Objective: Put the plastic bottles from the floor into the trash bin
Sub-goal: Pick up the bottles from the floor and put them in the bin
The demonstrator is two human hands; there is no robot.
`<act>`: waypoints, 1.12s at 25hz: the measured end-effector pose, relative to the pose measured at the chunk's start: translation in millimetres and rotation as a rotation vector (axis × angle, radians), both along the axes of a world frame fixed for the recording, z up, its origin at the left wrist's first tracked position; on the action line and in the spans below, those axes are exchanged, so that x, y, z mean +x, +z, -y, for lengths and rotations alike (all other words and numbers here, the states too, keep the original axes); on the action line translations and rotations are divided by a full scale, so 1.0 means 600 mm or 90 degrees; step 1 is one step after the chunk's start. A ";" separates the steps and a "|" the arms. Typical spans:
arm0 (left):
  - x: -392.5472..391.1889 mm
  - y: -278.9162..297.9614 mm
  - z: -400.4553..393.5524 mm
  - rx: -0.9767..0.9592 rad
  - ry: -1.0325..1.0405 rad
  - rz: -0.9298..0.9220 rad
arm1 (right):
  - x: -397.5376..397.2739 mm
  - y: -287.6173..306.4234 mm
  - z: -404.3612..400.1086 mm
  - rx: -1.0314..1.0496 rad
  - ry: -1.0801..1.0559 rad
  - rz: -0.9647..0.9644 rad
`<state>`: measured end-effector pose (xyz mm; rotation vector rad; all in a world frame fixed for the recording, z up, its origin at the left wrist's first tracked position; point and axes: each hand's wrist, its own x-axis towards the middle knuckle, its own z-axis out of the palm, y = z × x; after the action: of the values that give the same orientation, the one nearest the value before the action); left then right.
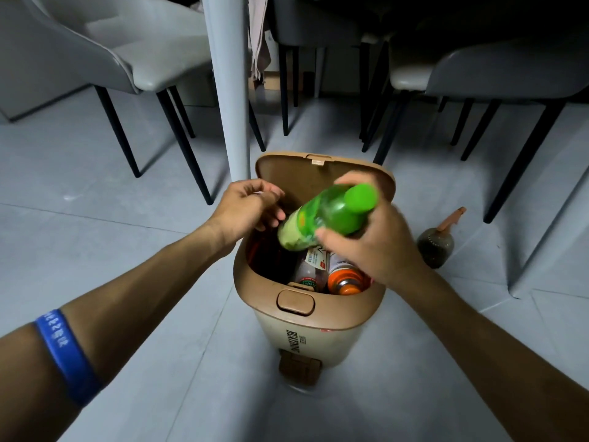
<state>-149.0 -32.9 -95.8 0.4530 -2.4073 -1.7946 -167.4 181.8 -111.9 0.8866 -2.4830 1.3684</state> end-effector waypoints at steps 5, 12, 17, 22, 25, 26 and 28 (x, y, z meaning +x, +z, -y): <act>0.003 -0.022 0.012 -0.077 0.011 0.037 | 0.010 -0.042 0.021 0.338 0.198 0.082; 0.006 -0.033 0.034 -0.134 -0.278 0.128 | 0.034 -0.030 0.051 0.216 0.227 0.143; 0.005 -0.036 0.042 -0.230 -0.479 0.126 | 0.023 -0.030 0.049 0.200 0.060 0.071; -0.046 -0.058 -0.024 -0.465 -0.486 0.073 | -0.030 -0.048 -0.007 0.288 -0.101 -0.091; -0.067 -0.072 -0.040 -0.630 -0.501 0.078 | -0.026 -0.066 -0.008 0.441 -0.070 -0.178; -0.071 -0.071 -0.039 -0.655 -0.496 0.088 | -0.027 -0.060 -0.006 0.469 -0.044 -0.190; -0.076 -0.065 -0.035 -0.684 -0.477 0.107 | -0.035 -0.042 -0.013 0.454 0.029 -0.098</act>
<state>-194.4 -12.1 -134.7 -0.4809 -3.4017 -0.2709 -188.5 189.4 -137.1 1.1130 -2.8528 0.3635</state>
